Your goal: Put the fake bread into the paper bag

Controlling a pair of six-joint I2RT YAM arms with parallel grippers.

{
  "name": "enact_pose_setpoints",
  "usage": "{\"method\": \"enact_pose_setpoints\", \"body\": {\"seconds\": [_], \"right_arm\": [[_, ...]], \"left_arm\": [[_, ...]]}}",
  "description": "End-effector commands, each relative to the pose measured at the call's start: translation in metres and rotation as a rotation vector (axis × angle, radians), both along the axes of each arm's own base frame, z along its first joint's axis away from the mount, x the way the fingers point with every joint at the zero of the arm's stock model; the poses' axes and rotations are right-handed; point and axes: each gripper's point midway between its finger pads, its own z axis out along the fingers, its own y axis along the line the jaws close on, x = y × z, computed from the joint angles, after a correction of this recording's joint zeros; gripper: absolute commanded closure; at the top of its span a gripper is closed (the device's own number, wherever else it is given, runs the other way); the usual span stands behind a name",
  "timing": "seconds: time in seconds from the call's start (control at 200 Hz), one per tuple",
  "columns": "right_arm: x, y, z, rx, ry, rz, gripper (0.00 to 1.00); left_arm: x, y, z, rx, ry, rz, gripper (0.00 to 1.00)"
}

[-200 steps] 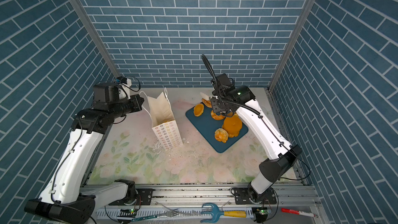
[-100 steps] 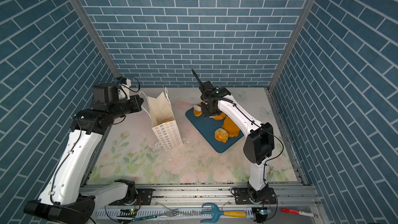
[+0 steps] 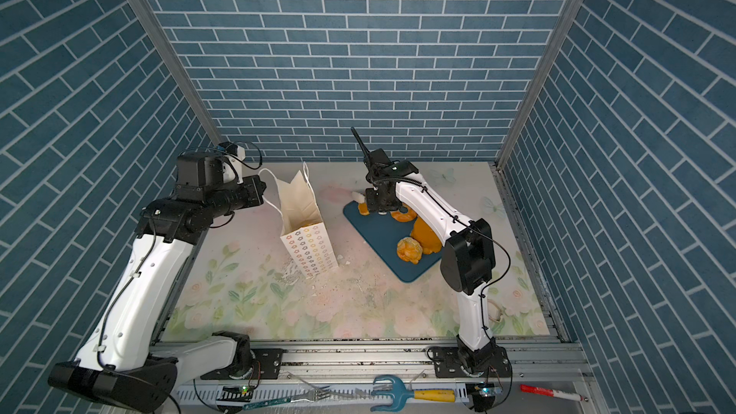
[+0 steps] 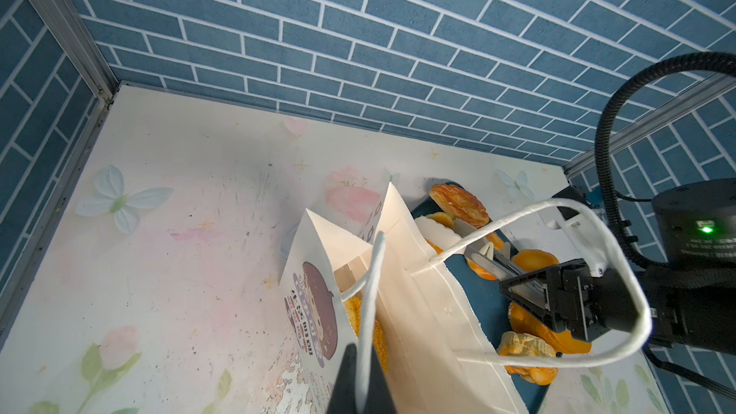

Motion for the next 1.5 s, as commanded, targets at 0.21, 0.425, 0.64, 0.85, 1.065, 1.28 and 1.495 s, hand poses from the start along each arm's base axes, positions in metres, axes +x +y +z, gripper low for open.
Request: {"method": "enact_pose_setpoints", "body": {"seconds": [0.21, 0.425, 0.64, 0.85, 1.065, 1.28, 1.495], "right_arm": [[0.009, 0.005, -0.006, 0.012, 0.009, -0.017, 0.59], [0.003, 0.0, -0.003, 0.002, 0.006, -0.008, 0.67], [-0.015, -0.013, 0.018, 0.019, -0.032, 0.004, 0.71], [-0.042, -0.032, 0.051, 0.057, -0.125, 0.007, 0.74], [-0.072, -0.039, 0.123, 0.158, -0.328, 0.093, 0.74], [-0.097, -0.024, 0.216, 0.275, -0.554, 0.244, 0.74], [-0.114, 0.015, 0.275, 0.286, -0.702, 0.412, 0.74]], "left_arm": [[0.0, 0.005, 0.009, 0.022, -0.008, 0.013, 1.0], [-0.003, 0.004, 0.011, 0.013, -0.009, 0.014, 1.0], [-0.005, 0.002, 0.008, -0.01, -0.012, 0.007, 1.0], [-0.004, -0.004, 0.01, -0.049, -0.015, -0.007, 1.0], [-0.009, -0.002, 0.013, -0.051, -0.02, 0.0, 1.0], [-0.012, -0.001, 0.01, -0.052, -0.016, 0.002, 1.0], [-0.011, -0.003, 0.007, -0.057, -0.01, 0.0, 1.0]]}}
